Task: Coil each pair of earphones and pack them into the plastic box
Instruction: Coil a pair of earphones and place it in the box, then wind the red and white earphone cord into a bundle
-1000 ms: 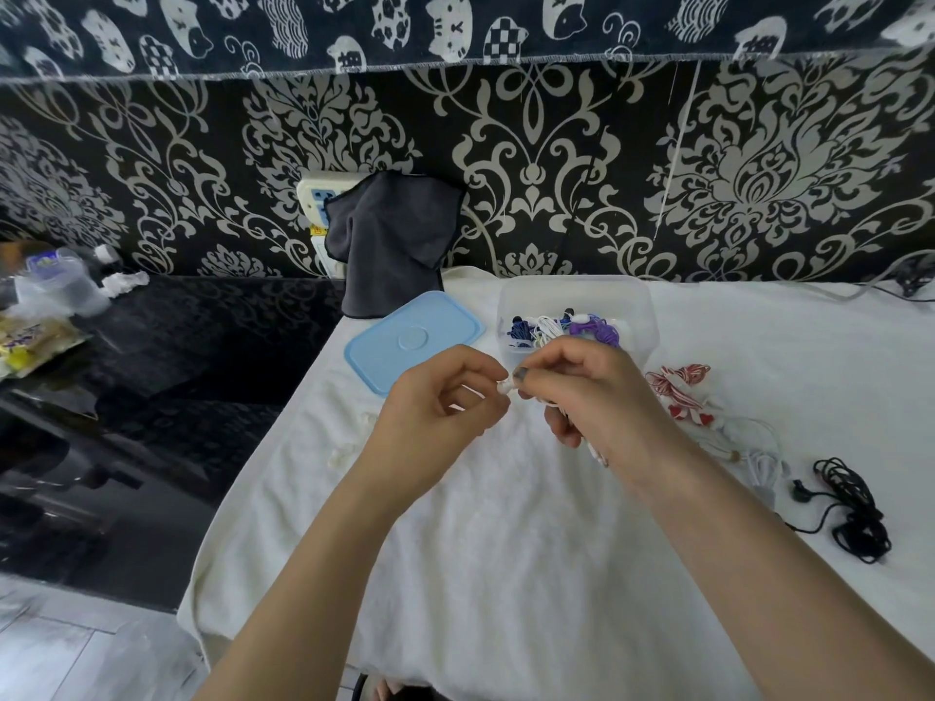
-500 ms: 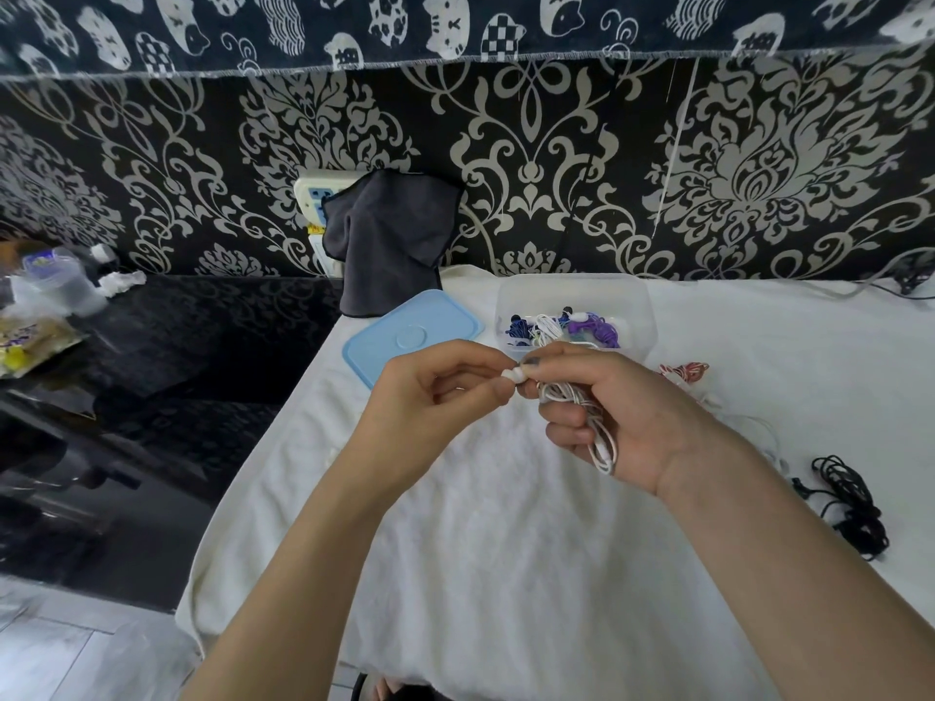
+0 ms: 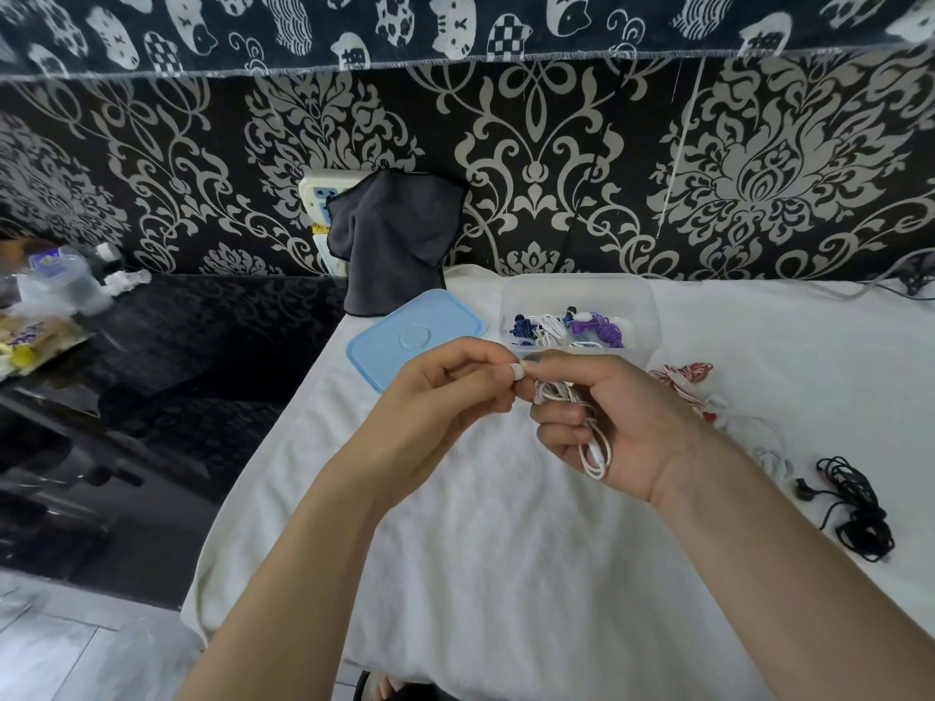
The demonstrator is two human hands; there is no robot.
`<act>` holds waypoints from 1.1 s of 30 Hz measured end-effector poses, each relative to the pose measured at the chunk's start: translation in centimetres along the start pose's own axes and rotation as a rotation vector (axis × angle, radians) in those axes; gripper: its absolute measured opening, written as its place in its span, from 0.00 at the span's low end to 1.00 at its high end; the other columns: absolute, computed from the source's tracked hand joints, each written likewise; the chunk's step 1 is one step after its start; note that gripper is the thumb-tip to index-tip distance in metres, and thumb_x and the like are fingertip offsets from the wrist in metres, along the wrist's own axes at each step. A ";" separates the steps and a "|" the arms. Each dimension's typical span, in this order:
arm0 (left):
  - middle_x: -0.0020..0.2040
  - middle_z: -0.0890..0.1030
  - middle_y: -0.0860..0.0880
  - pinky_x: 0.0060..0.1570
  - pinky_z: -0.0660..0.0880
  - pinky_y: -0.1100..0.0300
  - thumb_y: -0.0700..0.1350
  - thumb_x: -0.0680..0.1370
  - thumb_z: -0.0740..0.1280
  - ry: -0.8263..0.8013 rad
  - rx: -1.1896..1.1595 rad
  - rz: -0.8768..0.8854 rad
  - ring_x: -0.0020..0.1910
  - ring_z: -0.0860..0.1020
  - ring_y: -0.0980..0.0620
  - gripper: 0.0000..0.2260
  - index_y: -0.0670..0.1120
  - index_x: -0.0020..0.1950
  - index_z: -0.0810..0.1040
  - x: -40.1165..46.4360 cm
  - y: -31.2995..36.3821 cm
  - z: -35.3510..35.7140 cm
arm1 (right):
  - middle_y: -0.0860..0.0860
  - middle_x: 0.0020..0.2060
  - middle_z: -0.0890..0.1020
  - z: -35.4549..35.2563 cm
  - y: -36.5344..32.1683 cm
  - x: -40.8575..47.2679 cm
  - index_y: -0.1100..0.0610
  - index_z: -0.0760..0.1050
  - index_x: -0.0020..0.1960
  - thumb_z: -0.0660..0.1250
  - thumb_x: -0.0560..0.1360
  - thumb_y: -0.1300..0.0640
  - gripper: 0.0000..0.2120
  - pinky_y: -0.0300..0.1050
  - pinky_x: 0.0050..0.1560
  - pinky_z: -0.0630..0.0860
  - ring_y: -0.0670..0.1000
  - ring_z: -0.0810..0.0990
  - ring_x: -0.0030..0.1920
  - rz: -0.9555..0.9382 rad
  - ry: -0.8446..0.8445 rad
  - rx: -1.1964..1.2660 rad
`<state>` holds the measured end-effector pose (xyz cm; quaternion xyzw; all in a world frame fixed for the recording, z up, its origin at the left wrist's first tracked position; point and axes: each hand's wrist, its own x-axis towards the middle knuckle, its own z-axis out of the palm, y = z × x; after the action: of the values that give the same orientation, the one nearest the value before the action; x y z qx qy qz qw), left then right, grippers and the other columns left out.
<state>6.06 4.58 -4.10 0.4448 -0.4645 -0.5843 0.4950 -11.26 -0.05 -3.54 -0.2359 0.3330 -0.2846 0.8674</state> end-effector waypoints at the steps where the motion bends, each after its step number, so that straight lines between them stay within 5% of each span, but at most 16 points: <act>1: 0.45 0.84 0.44 0.52 0.78 0.61 0.41 0.77 0.71 0.007 -0.007 0.000 0.42 0.79 0.53 0.03 0.42 0.48 0.82 0.0 0.0 0.1 | 0.52 0.34 0.77 0.0 0.1 0.0 0.59 0.78 0.42 0.70 0.68 0.64 0.03 0.33 0.20 0.57 0.42 0.63 0.21 0.009 -0.004 0.022; 5: 0.45 0.84 0.44 0.52 0.78 0.61 0.41 0.76 0.70 0.035 -0.022 -0.019 0.42 0.79 0.53 0.06 0.39 0.50 0.81 0.3 -0.1 0.2 | 0.52 0.33 0.78 -0.1 0.2 0.3 0.61 0.76 0.50 0.69 0.71 0.64 0.08 0.33 0.19 0.59 0.42 0.64 0.21 0.031 0.028 0.084; 17: 0.45 0.83 0.44 0.53 0.80 0.56 0.42 0.82 0.66 0.369 0.122 -0.036 0.42 0.80 0.50 0.07 0.41 0.54 0.83 2.2 -1.4 0.7 | 0.51 0.34 0.78 0.5 0.0 1.5 0.59 0.77 0.48 0.68 0.78 0.61 0.02 0.32 0.22 0.64 0.42 0.68 0.24 -0.124 0.188 0.037; 22: 0.42 0.83 0.48 0.51 0.81 0.56 0.44 0.83 0.64 0.477 0.126 -0.074 0.39 0.80 0.52 0.08 0.44 0.54 0.82 3.8 -1.6 1.5 | 0.55 0.36 0.79 0.6 -5.0 4.5 0.60 0.78 0.44 0.67 0.78 0.53 0.10 0.47 0.41 0.76 0.49 0.76 0.32 -0.440 0.508 -0.481; 26: 0.44 0.84 0.49 0.49 0.81 0.57 0.44 0.83 0.64 0.422 0.263 -0.092 0.39 0.82 0.55 0.06 0.47 0.53 0.82 4.2 -2.3 2.5 | 0.59 0.36 0.81 0.3 -7.8 9.0 0.69 0.78 0.49 0.62 0.78 0.57 0.14 0.56 0.52 0.82 0.61 0.85 0.42 -0.451 0.605 -0.890; 28: 0.46 0.84 0.47 0.50 0.81 0.58 0.44 0.83 0.65 0.413 0.296 -0.104 0.40 0.82 0.55 0.06 0.47 0.54 0.81 4.3 -2.5 2.6 | 0.59 0.39 0.78 0.0 -7.7 10.7 0.63 0.76 0.46 0.60 0.78 0.58 0.09 0.49 0.41 0.80 0.60 0.83 0.44 -0.377 0.591 -1.125; 30: 0.48 0.84 0.47 0.52 0.80 0.57 0.44 0.82 0.65 0.403 0.340 -0.137 0.42 0.83 0.55 0.05 0.47 0.54 0.81 4.4 -2.8 2.5 | 0.56 0.37 0.76 0.1 -6.9 11.4 0.59 0.72 0.45 0.57 0.79 0.57 0.09 0.43 0.31 0.66 0.55 0.76 0.38 -0.287 0.554 -1.333; 33: 0.50 0.83 0.49 0.44 0.78 0.59 0.47 0.81 0.67 0.352 0.505 -0.181 0.48 0.83 0.53 0.05 0.51 0.56 0.79 4.4 -3.5 2.4 | 0.56 0.37 0.78 0.4 -6.6 10.6 0.61 0.74 0.42 0.56 0.79 0.60 0.11 0.46 0.34 0.71 0.58 0.78 0.41 -0.251 0.509 -1.485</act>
<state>2.62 0.75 -7.34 0.6873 -0.4608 -0.4062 0.3877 -6.72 -11.64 -4.02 -0.7159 0.5948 -0.1290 0.3421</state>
